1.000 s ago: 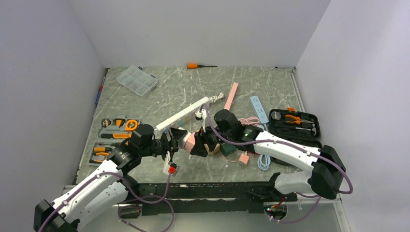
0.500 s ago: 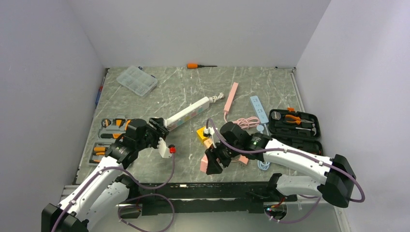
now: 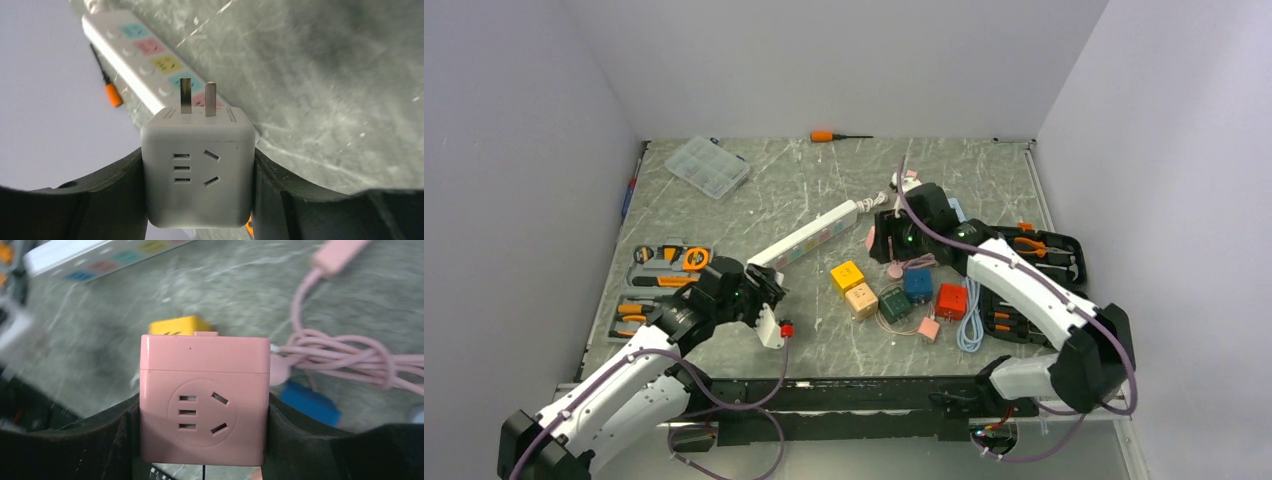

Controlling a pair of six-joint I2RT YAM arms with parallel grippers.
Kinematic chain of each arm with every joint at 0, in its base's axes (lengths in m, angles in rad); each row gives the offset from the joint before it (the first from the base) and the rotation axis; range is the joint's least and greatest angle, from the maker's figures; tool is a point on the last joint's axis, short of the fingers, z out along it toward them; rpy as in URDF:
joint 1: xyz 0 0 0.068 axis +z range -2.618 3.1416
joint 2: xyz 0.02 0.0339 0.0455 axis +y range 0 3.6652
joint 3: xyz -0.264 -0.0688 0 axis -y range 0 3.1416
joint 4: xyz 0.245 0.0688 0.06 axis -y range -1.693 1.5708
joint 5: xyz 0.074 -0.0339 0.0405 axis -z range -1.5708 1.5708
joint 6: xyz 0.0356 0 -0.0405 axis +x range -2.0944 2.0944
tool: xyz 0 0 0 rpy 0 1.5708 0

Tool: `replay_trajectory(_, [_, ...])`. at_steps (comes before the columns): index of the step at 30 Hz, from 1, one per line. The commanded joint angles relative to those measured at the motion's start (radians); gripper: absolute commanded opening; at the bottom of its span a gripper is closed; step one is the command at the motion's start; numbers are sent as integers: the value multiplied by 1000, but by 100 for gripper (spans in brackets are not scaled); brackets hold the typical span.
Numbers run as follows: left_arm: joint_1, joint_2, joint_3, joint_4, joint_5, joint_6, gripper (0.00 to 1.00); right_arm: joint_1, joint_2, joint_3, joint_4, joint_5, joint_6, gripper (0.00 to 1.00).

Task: Pull the plug off the socket
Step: Place the plug at the center of the board.

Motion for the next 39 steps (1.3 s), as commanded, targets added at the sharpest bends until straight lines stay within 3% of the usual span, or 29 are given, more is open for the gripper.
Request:
replay_trajectory(1, [-74,60,6,-4,8,-103,0,-102,92,50,16,148,83,0])
replay_trajectory(4, [-112,122,23,23,28,-187,0,-152,147,43,32,189,127,0])
replay_trajectory(9, [-228,230,101,-68,5,-281,0,-193,213,22,30,312,191,0])
replay_trajectory(16, [-333,378,164,-30,-33,-336,0,-255,272,17,42,405,242,2])
replay_trajectory(21, [-338,448,191,-4,-65,-394,0,-299,341,45,46,422,247,13])
replay_trajectory(26, [-339,567,295,-85,-115,-575,0,-321,398,46,62,428,263,25])
replay_trajectory(30, [-335,602,337,-116,-120,-697,0,-332,416,26,71,424,274,40])
replay_trajectory(35, [-301,631,335,-165,-48,-778,8,-335,393,24,68,429,270,55])
replay_trajectory(39, [-268,677,334,-205,1,-833,18,-338,365,15,62,443,266,75])
